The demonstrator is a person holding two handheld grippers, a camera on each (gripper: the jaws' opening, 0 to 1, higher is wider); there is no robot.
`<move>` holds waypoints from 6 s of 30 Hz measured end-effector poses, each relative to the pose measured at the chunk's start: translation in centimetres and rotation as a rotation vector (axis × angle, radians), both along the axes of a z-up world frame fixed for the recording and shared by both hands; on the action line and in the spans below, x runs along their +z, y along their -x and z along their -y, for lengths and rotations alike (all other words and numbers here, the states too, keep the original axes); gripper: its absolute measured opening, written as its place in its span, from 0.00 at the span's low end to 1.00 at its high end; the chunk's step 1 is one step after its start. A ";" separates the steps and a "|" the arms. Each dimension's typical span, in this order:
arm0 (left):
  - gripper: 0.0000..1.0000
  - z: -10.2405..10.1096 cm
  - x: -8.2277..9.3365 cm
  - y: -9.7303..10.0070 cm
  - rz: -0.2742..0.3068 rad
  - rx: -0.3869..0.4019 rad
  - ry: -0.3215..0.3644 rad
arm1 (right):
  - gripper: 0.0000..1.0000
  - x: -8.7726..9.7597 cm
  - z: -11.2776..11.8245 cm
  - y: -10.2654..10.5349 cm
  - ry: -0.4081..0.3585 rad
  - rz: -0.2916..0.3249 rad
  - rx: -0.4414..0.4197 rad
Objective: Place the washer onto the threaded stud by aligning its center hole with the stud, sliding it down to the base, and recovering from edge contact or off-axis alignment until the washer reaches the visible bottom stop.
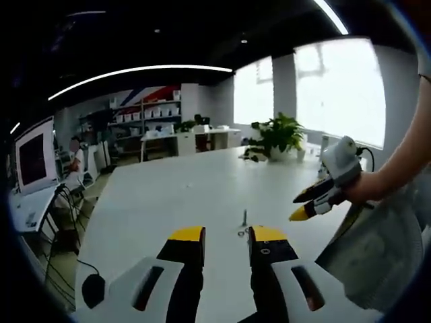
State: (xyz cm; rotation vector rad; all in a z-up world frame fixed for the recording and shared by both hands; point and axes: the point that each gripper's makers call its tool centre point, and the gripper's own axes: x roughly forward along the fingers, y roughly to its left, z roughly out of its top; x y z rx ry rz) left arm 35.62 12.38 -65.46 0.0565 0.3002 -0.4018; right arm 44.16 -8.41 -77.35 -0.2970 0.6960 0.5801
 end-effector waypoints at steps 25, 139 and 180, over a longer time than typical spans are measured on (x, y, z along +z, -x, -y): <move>0.23 -0.1 -0.6 -0.2 -0.022 0.001 -0.019 | 0.41 -4.3 -1.7 -2.1 -0.002 -0.063 0.015; 0.21 -0.3 -2.2 -0.1 -0.092 0.011 -0.053 | 0.15 -10.4 -8.0 -3.7 0.296 -0.338 0.476; 0.21 -0.5 -2.3 -0.2 -0.095 0.021 -0.058 | 0.13 -10.1 -6.7 -3.4 0.289 -0.363 0.419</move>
